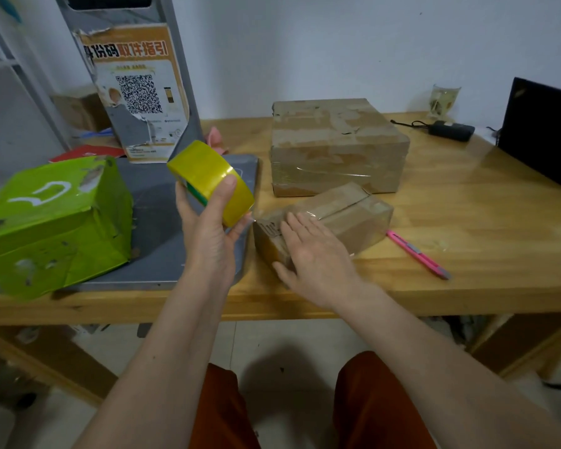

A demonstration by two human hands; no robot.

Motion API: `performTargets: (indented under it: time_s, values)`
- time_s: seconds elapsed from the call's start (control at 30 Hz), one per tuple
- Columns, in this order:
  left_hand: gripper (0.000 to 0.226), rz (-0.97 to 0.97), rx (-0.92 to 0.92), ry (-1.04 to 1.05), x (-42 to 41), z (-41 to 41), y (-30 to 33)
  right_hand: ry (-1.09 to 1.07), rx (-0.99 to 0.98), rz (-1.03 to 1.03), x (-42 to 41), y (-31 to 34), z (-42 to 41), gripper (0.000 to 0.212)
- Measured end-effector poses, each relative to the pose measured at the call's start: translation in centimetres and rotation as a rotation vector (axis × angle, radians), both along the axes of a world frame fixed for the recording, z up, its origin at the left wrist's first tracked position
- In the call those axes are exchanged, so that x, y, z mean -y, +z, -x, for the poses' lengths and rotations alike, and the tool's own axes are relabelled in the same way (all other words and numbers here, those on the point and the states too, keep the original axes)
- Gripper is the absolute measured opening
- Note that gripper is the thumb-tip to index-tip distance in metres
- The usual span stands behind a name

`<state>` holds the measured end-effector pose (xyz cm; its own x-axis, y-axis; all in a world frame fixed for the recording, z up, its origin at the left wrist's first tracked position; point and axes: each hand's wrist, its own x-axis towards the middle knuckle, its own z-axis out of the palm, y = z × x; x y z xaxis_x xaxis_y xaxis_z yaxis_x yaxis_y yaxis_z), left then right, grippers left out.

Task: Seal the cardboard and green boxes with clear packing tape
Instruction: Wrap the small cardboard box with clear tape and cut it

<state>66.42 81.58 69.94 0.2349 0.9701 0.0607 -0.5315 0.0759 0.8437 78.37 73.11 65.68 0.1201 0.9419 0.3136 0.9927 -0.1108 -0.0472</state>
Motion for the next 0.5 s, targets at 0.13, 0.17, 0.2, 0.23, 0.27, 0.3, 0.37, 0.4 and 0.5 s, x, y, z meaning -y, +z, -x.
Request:
performTargets:
  time_s: [0.13,0.17,0.2,0.23,0.27,0.3,0.37,0.4,0.5]
  values:
    - [0.09,-0.004,-0.008,-0.012,0.2,0.2,-0.1,0.083,0.002,-0.049,1.9,-0.1,-0.7,0.064]
    - [0.091,-0.007,-0.012,-0.013,0.1,0.3,-0.1,0.105,-0.017,-0.049,2.6,0.0,-1.0,0.063]
    - [0.093,-0.009,-0.015,-0.012,0.1,0.4,-0.1,0.128,-0.038,-0.042,3.3,0.0,-1.3,0.062]
    - [0.093,-0.01,-0.017,-0.011,0.1,0.5,-0.2,0.148,-0.057,-0.039,3.9,0.0,-1.7,0.061]
    - [0.094,-0.009,-0.017,-0.013,0.1,0.5,-0.2,0.163,-0.072,-0.042,4.4,-0.1,-2.0,0.06]
    - [0.093,-0.006,-0.014,-0.016,0.2,0.4,-0.3,0.174,-0.087,-0.05,4.7,-0.2,-2.2,0.06]
    - [0.089,0.001,-0.001,-0.028,0.2,0.1,-0.6,0.194,-0.12,-0.074,5.0,-0.7,-2.4,0.058]
    - [0.087,0.006,0.005,-0.033,0.2,-0.1,-0.7,0.208,-0.141,-0.092,5.1,-0.9,-2.4,0.057]
    - [0.088,0.032,0.03,-0.055,0.3,-0.8,-1.1,0.26,-0.247,-0.159,5.4,-1.4,-2.5,0.053]
